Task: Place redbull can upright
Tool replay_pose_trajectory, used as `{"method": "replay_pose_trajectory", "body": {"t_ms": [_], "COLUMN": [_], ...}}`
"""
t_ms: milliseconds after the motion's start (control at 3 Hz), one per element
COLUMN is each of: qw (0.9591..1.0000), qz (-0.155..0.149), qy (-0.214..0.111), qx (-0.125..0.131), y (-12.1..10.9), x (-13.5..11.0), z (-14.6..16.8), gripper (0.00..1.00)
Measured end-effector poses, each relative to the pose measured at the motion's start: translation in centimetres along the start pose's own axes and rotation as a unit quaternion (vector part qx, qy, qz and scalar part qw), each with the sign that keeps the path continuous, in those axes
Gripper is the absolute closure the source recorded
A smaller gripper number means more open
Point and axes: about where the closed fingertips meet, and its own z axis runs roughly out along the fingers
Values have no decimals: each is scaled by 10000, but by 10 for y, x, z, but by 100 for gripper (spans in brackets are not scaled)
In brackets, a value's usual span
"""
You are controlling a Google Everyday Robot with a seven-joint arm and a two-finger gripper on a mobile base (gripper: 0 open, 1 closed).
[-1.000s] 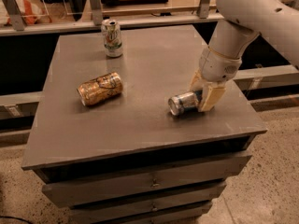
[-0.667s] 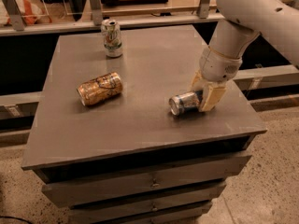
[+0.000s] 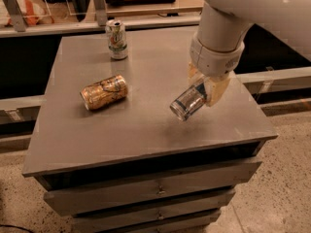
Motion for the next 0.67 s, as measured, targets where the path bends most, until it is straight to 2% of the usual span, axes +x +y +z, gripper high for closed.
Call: {"method": "replay_pose_trajectory", "body": {"t_ms": [333,667], "qw": [9872,9585], "qz": [-869,-1437], "qy": [1207,2246], "qx": [568,1008], "y": [-6,-17], "x": [-5,8], "z": [-47,-87], "gripper": [100,100]}}
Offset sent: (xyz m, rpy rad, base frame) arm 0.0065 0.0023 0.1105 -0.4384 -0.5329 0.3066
